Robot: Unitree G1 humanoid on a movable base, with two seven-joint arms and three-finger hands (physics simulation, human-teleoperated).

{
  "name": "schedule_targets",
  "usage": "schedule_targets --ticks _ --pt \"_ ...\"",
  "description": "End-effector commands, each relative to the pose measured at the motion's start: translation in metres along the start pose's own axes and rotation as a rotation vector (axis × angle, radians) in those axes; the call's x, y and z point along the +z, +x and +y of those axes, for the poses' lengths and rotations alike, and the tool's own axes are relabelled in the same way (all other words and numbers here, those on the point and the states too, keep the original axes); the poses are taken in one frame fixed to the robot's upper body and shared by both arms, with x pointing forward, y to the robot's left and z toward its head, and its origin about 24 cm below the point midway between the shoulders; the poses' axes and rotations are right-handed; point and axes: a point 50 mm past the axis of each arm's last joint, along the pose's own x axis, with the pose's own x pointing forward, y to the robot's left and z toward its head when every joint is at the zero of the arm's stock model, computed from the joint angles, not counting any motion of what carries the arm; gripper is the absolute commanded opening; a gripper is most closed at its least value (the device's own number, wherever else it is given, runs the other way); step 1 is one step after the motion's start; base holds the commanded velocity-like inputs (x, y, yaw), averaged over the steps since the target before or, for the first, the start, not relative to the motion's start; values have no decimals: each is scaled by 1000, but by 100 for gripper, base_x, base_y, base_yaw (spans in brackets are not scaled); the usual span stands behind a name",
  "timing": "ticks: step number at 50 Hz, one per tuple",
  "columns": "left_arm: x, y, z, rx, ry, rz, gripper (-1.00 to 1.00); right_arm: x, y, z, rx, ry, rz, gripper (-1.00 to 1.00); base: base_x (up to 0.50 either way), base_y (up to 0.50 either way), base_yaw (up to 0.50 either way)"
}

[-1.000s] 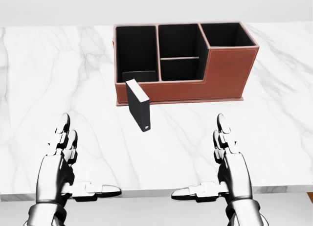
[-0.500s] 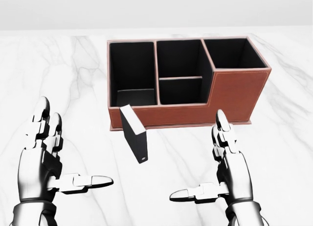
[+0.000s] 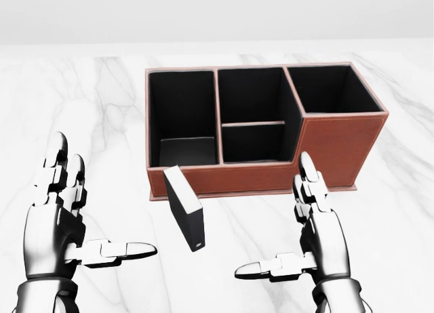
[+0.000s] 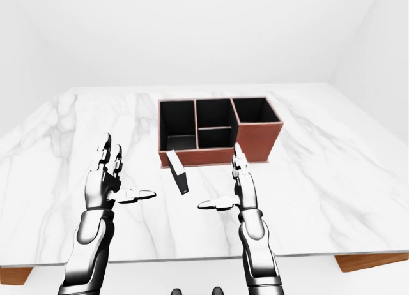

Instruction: Pick up the book and place it in the right compartment of the caddy.

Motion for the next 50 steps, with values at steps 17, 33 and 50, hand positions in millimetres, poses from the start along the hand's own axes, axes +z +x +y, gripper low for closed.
schedule_targets --ticks 17,33,50 --pt "2 0 0 -1 -4 -6 100 3 -1 0 -4 -4 -14 100 23 0 0" --pt "0 0 -1 -1 -13 1 100 3 -1 1 -1 -6 -12 100 25 0 0" --pt "5 0 -4 -15 2 -20 100 3 0 1 10 -5 -13 100 0 0 0"
